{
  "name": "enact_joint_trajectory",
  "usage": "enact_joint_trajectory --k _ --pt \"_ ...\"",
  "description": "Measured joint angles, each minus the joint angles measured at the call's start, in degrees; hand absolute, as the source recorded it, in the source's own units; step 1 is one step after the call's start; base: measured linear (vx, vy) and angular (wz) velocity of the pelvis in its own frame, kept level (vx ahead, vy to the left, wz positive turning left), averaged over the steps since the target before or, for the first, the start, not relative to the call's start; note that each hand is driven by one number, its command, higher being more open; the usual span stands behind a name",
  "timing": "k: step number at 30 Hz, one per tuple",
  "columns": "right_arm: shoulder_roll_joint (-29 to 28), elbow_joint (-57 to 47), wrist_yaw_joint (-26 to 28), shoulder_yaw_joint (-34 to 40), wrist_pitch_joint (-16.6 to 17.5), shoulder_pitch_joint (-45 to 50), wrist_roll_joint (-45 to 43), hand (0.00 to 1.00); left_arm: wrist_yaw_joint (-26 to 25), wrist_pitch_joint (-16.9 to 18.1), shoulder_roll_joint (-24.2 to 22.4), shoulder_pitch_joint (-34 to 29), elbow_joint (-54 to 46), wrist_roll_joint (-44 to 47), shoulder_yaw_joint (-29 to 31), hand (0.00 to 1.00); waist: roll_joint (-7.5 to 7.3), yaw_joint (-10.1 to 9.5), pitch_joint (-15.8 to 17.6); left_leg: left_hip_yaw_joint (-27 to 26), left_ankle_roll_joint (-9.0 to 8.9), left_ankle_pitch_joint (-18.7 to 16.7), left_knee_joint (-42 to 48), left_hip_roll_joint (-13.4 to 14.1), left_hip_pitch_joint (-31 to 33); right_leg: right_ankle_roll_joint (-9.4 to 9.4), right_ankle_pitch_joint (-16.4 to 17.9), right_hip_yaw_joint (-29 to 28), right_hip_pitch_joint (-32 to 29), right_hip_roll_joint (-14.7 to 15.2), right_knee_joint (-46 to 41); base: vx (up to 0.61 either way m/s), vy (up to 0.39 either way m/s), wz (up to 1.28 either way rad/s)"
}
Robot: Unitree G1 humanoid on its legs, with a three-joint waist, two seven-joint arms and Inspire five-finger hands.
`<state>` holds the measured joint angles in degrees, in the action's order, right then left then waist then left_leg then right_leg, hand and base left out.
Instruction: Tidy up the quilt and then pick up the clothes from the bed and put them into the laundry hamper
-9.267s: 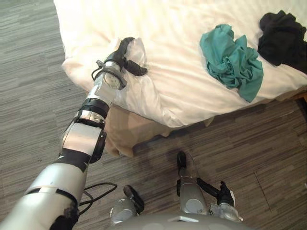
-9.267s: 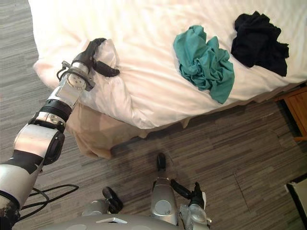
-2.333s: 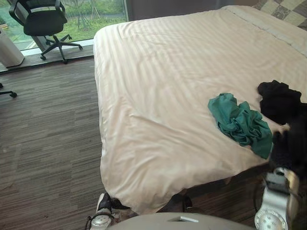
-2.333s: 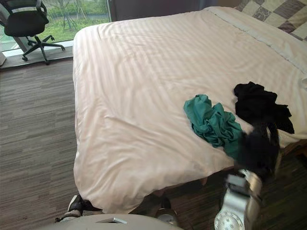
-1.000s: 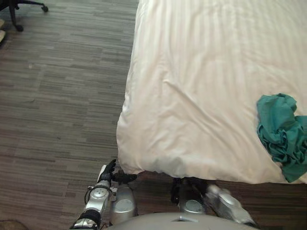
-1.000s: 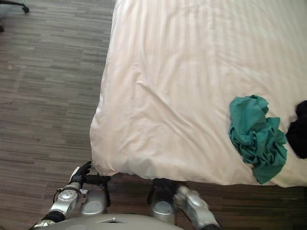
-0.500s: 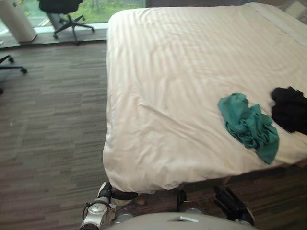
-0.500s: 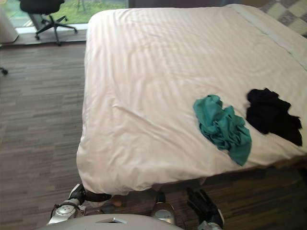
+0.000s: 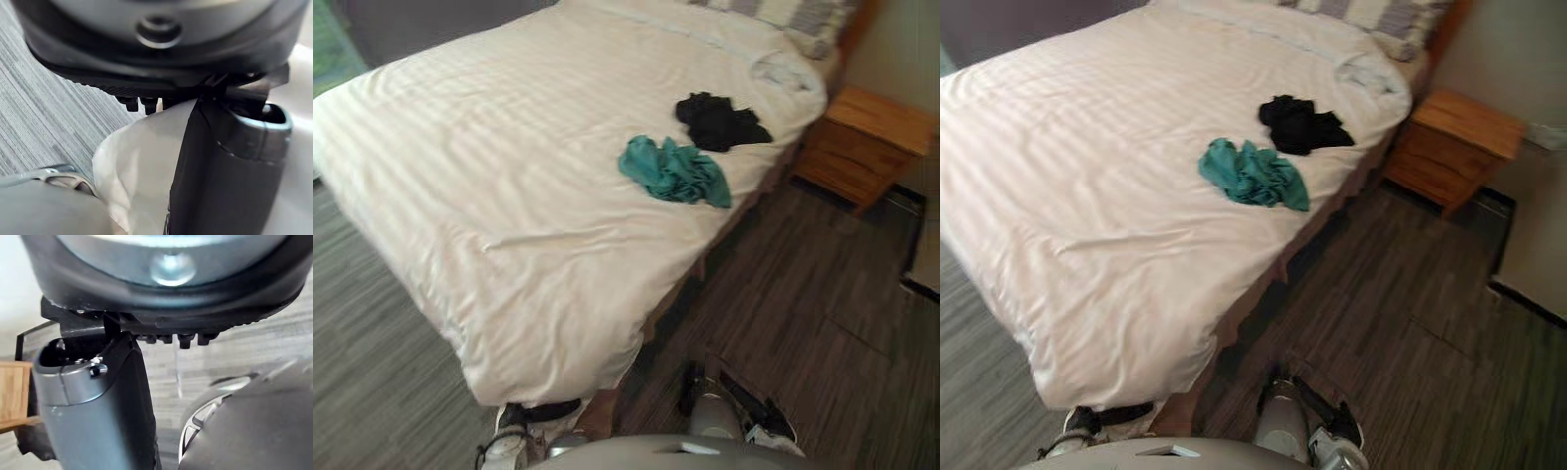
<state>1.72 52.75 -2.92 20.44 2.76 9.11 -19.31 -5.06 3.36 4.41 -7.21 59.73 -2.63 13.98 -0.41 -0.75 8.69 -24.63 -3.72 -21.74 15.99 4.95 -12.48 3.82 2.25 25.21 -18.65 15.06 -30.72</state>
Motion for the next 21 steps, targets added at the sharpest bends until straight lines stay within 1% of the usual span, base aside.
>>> enact_joint_trajectory --k 1,2,3,4,5,6,7,8,9,10,11,12,13,14,15,17,18,19,21 --pt "0.23 -0.23 0.08 -0.75 0.08 -0.52 0.98 1.00 -0.03 -0.23 -0.05 -0.04 0.79 0.02 0.30 1.00 0.61 -0.39 0.41 -1.01 1.32 0.95 -0.53 -0.23 -0.36 0.86 -4.33 0.11 -0.58 -0.94 1.60 -0.05 0.086 -1.62" --pt "0.95 -0.20 0.30 -1.88 0.62 -1.57 2.61 1.00 0.00 -1.56 -0.12 0.11 2.26 0.01 0.57 1.00 1.16 -0.75 0.16 -1.83 6.38 4.51 0.19 0.32 1.93 1.90 -11.93 -2.40 1.50 -5.52 12.50 -0.19 0.012 -1.41" --pt "1.21 -0.28 0.20 -1.54 0.42 -2.23 4.11 1.00 0.06 -1.54 -0.39 -0.18 2.62 -0.03 0.55 1.00 2.52 -0.72 0.14 -3.87 6.86 7.10 -3.31 1.01 3.22 2.70 -5.06 -1.59 0.51 -4.90 5.83 -0.21 -0.029 -1.09" --pt "1.89 0.36 -0.13 -1.03 0.11 -2.72 5.80 1.00 0.20 -1.27 -0.49 -0.10 2.31 -0.08 -0.71 1.00 2.13 -0.17 0.08 -4.53 3.59 8.26 -6.38 0.22 1.58 2.53 4.07 -0.18 -0.88 -1.59 -8.61 -0.13 -0.116 -0.39" --pt "3.12 4.47 0.00 -0.75 -0.36 -3.23 8.08 1.00 1.12 -1.26 1.83 -0.09 1.58 -0.17 -4.06 1.00 -0.41 1.41 0.37 -4.80 1.51 7.64 -7.12 -3.85 2.20 -3.49 11.99 -1.29 2.38 0.86 -10.74 -0.15 -0.145 -0.79" --pt "3.14 5.36 0.36 -0.97 -0.10 -4.36 9.64 1.00 0.91 -2.29 1.19 0.07 1.79 -0.04 -3.88 1.00 1.44 0.70 -0.27 -3.08 4.03 7.10 -8.01 -3.20 5.15 -4.88 9.12 -6.57 6.53 -6.40 6.71 -0.19 -0.145 -1.15" --pt "3.96 6.33 0.33 -0.63 -0.15 -6.37 9.85 1.00 0.77 -2.43 0.24 -0.41 1.93 0.04 -3.96 1.00 4.92 -0.69 -0.50 -0.46 5.06 8.17 -10.99 -1.48 6.17 -4.90 7.77 -6.56 6.69 -9.47 8.89 -0.25 -0.101 -1.68" --pt "4.11 7.22 0.04 0.02 -0.37 -7.60 9.87 1.00 0.42 -2.16 -0.28 -0.12 1.91 0.07 -4.07 1.00 5.62 0.23 0.03 -1.31 2.30 12.04 -12.40 -0.19 6.97 -2.71 12.79 -4.71 4.93 -6.28 -5.20 -0.12 -0.040 -1.01" --pt "3.46 7.65 -0.15 0.07 -0.63 -6.65 9.87 1.00 0.20 -2.18 1.07 -0.03 1.29 0.10 -4.56 1.00 2.82 0.89 -0.06 -2.50 2.80 12.61 -12.23 -2.68 7.17 -6.75 12.88 -5.27 8.55 -0.81 -4.45 -0.05 -0.049 -0.67" --pt "3.03 7.98 -0.19 0.11 -0.78 -5.89 9.90 1.00 0.20 -2.12 1.98 -0.36 1.08 0.32 -5.00 1.00 1.26 0.62 -0.17 -3.48 2.86 12.40 -12.18 -3.66 7.17 -8.52 11.00 -5.64 10.67 1.61 -1.51 -0.02 -0.092 -0.57" --pt "2.27 8.40 -0.19 -0.36 -0.89 -6.21 9.94 1.00 0.13 -2.11 3.05 -0.29 1.25 0.85 -5.01 1.00 -0.47 0.22 -0.03 -5.60 2.76 12.34 -11.61 -4.37 7.50 -11.91 11.39 -8.36 12.14 2.14 4.36 -0.10 -0.168 -0.98" --pt "1.83 8.35 -0.13 -0.99 -0.83 -6.26 10.05 1.00 -0.69 -2.61 3.30 0.06 1.91 2.59 -4.99 1.00 -0.39 0.03 -0.20 -7.60 2.63 12.26 -10.04 -3.22 8.83 -12.43 10.56 -8.65 14.78 -0.30 13.62 -0.12 -0.221 -1.18" --pt "2.01 8.43 -0.11 -1.10 -0.82 -6.11 10.11 1.00 -1.08 -2.66 2.58 0.21 2.98 3.42 -4.91 1.00 1.79 0.39 0.35 -8.74 2.27 12.02 -8.39 -0.47 9.14 -11.99 5.33 -8.88 17.96 -3.78 20.53 -0.12 -0.181 -0.90" --pt "1.80 8.34 -0.13 -0.66 -0.89 -6.02 9.86 1.00 -1.12 -2.65 2.54 -0.17 3.05 4.65 -4.79 1.00 2.08 0.71 0.31 -9.03 2.26 12.02 -7.42 0.39 9.23 -11.56 3.67 -8.92 19.20 -4.77 23.30 -0.16 -0.166 -0.58" --pt "2.14 8.29 -0.23 -0.93 -0.65 -5.38 10.25 1.00 -1.15 -2.61 2.53 -0.59 3.06 6.45 -4.17 1.00 2.22 0.95 0.49 -9.49 1.73 11.67 -4.98 1.93 9.24 -10.67 1.67 -9.77 21.51 -6.32 27.29 -0.17 -0.108 -0.26" --pt "2.53 8.40 -0.27 -1.52 -0.65 -4.97 11.85 1.00 -1.14 -1.99 2.53 -0.67 2.68 6.88 -4.17 1.00 2.27 0.76 0.74 -9.06 1.59 11.58 -3.46 2.93 9.86 -9.92 0.34 -10.01 21.92 -7.32 29.24 -0.19 -0.101 -0.10" --pt "3.05 8.46 -0.29 -2.70 -0.62 -5.06 12.23 1.00 -1.12 -0.74 2.62 -0.67 2.55 7.20 -4.17 1.00 2.32 0.76 1.19 -6.92 1.44 11.67 -2.33 3.01 11.04 -9.44 -0.52 -10.24 21.79 -7.86 30.04 -0.23 -0.108 0.00" --pt "3.46 9.20 -0.29 -3.15 -0.39 -5.29 12.23 1.00 -1.03 0.25 2.73 -0.60 2.44 7.58 -4.18 1.00 2.13 0.85 1.51 -2.28 1.11 11.90 -1.39 2.80 12.33 -9.16 -0.82 -10.50 21.17 -8.04 30.22 -0.26 -0.106 -0.04" --pt "4.15 10.41 -0.43 -3.51 -0.13 -5.61 12.25 1.00 -0.94 1.15 1.85 -0.78 2.18 8.93 -4.19 1.00 2.58 0.78 1.46 3.34 0.82 12.06 -1.38 2.07 12.79 -9.09 -1.00 -12.08 19.85 -8.05 29.98 -0.19 -0.037 -0.33"
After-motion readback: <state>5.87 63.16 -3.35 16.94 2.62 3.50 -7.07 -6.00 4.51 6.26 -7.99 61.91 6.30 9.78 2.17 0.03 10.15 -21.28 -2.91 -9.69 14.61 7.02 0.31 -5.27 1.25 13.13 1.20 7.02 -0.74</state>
